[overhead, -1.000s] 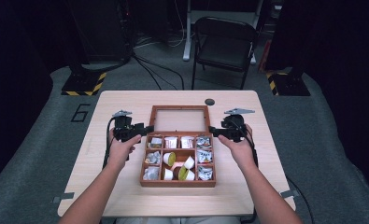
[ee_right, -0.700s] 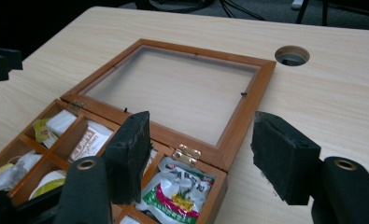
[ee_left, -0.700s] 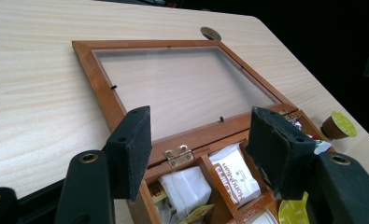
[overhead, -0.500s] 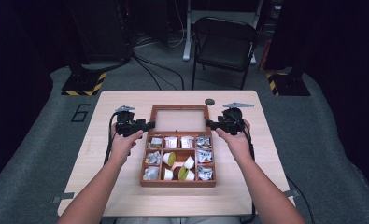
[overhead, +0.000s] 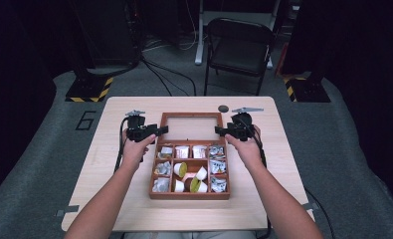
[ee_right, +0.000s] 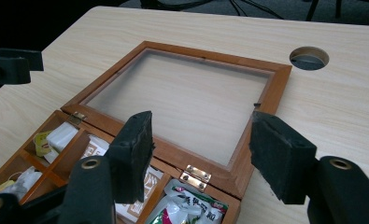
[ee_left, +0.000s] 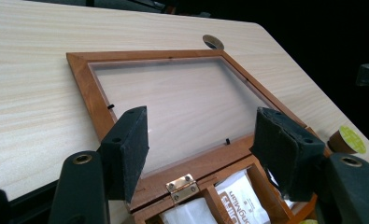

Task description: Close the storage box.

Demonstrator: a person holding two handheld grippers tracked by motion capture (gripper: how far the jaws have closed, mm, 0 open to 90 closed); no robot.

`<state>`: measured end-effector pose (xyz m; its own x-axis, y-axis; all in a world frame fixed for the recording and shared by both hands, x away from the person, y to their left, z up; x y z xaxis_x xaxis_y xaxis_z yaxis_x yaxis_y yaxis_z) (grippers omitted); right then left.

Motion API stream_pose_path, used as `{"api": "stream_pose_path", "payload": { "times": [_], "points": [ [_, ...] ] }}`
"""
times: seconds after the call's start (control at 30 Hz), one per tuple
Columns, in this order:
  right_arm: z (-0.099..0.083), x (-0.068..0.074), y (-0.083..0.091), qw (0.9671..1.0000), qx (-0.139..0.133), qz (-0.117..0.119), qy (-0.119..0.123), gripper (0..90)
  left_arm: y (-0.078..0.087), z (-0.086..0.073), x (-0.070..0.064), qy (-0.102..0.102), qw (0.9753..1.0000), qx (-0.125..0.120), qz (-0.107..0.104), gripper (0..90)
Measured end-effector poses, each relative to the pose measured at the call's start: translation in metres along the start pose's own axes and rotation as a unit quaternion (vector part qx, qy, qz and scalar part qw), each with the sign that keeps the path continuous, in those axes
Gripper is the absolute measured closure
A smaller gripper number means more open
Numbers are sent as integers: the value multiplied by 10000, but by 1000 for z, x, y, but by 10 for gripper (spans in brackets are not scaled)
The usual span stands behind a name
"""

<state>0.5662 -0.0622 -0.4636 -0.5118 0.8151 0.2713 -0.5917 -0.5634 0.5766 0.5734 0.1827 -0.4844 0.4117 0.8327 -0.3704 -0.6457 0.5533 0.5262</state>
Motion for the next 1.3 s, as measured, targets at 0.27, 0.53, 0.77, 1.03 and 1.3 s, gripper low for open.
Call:
{"api": "stream_pose_path", "payload": {
  "times": [0.27, 0.53, 0.77, 1.03, 1.3],
  "points": [
    [-12, -7, -15, 9999, 98, 40, -29, 408, -14, -4, 7, 220, 9997, 110, -33, 406],
    [-21, -13, -28, 9996, 202, 78, -207, 411, -26, -12, 17, 233, 9992, 306, 128, 417],
    [-23, -16, -37, 9993, 242, 55, -285, 410, -32, -14, 18, 285, 9989, 312, 196, 417],
    [-24, -23, -47, 9983, 332, -40, -474, 410, -35, -18, 20, 284, 9986, 373, 264, 416],
    [-31, -29, -56, 9962, 489, -82, -718, 401, -35, -24, 27, 323, 9976, 515, 336, 406]
  ]
}}
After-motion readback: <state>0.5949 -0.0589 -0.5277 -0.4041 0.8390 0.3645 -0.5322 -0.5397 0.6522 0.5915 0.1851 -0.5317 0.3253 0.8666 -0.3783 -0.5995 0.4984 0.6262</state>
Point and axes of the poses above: each handheld gripper's, and its own axes: y roughly backward along the jaws, z roughly out of its top, x roughly to its left, the point moved 10 cm from there along -y, roughly forward along the jaws, and after that the axes turned 4 degrees about z, right-handed, at the moved point
